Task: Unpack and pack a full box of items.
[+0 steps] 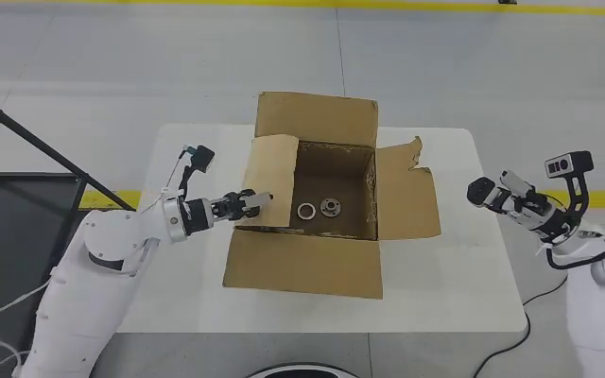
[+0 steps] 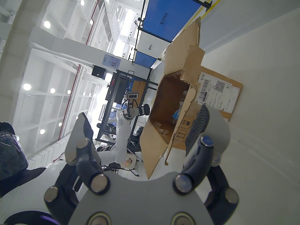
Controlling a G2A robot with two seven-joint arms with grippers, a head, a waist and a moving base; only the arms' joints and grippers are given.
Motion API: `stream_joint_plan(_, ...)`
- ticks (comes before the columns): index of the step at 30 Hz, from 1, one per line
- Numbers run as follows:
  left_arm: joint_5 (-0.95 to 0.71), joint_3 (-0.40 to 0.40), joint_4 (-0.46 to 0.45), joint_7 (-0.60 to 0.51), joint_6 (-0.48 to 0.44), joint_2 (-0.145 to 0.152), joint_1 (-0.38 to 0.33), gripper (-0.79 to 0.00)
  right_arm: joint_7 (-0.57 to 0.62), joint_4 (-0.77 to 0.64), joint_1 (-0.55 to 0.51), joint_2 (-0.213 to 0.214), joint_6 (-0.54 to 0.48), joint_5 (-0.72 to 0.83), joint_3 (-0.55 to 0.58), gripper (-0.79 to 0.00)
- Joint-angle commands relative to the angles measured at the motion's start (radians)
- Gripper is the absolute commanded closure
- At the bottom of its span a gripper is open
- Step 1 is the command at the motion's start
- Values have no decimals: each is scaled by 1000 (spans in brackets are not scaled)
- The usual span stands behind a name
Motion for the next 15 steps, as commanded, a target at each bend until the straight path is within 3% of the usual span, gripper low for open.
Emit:
stream_joint_plan(1, 27, 13, 8, 4, 1, 0, -6, -785, -1, 3, 0, 1, 0, 1, -1, -785)
stream_joint_plan(8, 46, 32, 24, 12, 9, 0, -26, -785, -6, 13, 0, 6, -2, 0, -10, -785)
stream_joint_plan(15, -25, -37, -10, -20, 26, 9, -40, -785, 3, 29, 2, 8, 11, 38, -24, -785)
